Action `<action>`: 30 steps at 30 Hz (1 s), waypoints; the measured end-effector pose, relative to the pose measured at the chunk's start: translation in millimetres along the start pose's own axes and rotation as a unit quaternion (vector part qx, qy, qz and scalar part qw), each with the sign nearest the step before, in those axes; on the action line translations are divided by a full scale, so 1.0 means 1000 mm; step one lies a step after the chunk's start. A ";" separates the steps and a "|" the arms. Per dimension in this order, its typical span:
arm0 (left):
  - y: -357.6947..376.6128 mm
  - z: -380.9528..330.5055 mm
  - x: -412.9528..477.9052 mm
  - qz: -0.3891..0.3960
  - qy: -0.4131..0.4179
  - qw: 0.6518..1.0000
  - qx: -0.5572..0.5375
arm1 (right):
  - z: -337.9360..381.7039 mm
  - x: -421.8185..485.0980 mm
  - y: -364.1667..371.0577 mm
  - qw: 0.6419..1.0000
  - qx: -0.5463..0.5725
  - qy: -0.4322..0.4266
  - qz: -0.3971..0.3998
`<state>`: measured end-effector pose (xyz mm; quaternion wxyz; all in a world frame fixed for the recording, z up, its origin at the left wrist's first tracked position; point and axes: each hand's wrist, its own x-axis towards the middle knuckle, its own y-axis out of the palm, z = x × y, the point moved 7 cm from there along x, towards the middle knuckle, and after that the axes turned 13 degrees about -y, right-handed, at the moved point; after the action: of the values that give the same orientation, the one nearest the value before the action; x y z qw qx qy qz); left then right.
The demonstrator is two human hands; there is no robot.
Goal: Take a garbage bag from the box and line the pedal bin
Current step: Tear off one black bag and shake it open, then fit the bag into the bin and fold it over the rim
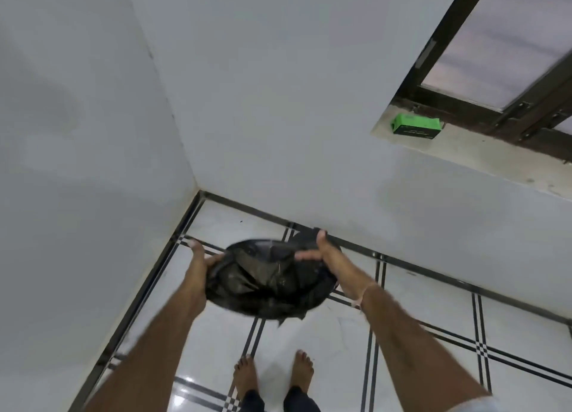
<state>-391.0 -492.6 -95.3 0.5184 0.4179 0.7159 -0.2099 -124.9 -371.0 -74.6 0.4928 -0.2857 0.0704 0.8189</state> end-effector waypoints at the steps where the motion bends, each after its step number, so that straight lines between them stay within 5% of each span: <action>1: 0.003 -0.019 -0.010 -0.001 0.028 0.999 -0.031 | 0.028 0.003 -0.005 0.998 0.048 -0.035 -0.035; 3: 0.013 -0.062 -0.034 -0.017 0.141 0.988 -0.058 | 0.088 -0.003 -0.024 0.962 0.041 -0.218 -0.162; 5: 0.030 -0.090 -0.064 -0.016 0.239 0.970 -0.053 | 0.142 -0.041 -0.025 0.863 -0.096 -0.418 -0.268; 7: 0.047 -0.096 -0.076 -0.041 0.272 0.960 0.050 | 0.151 -0.054 -0.002 0.799 -0.307 -0.442 -0.268; 10: 0.039 -0.060 -0.050 -0.057 0.205 0.970 0.120 | 0.057 -0.025 0.018 0.880 -0.441 -0.168 -0.056; 14: 0.027 -0.046 -0.033 -0.036 0.125 0.980 0.149 | 0.014 -0.023 0.001 0.993 -0.095 -0.053 0.037; 16: 0.026 -0.052 -0.030 -0.031 0.112 0.982 0.146 | 0.018 -0.022 -0.013 0.997 0.046 -0.036 0.059; 20: 0.036 -0.069 -0.018 -0.014 0.106 0.989 0.102 | 0.035 -0.002 -0.055 0.966 0.244 -0.067 -0.049; 30: 0.118 -0.052 0.053 -0.025 0.088 0.990 0.108 | -0.010 0.049 -0.091 0.952 0.232 -0.090 -0.177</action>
<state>-329.7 -367.9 -108.6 0.4002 0.4701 0.7420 -0.2612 -60.5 -291.6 -94.0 0.6868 -0.0967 0.1621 0.7019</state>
